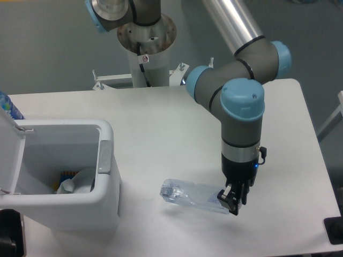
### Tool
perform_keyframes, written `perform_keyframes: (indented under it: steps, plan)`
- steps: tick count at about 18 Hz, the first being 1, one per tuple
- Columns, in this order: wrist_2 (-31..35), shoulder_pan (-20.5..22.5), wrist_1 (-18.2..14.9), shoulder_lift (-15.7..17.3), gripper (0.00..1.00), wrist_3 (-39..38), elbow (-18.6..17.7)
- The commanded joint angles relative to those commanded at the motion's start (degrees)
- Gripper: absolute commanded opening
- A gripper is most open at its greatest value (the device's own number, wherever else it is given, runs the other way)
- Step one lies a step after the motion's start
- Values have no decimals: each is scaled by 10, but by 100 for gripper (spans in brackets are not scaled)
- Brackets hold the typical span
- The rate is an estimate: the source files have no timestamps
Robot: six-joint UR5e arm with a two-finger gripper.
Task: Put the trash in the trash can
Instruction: 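Close the gripper on the bottle cap end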
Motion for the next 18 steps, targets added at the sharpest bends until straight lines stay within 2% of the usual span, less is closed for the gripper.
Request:
perform_keyframes:
  steps: [4, 8, 10, 18]
  plan:
    - [-2, 0, 17, 18, 15, 3, 13]
    - [-3, -3, 40, 31, 15, 6, 50]
    - [-3, -5, 41, 40, 15, 8, 61]
    - [-51, -11, 55, 98, 15, 8, 62]
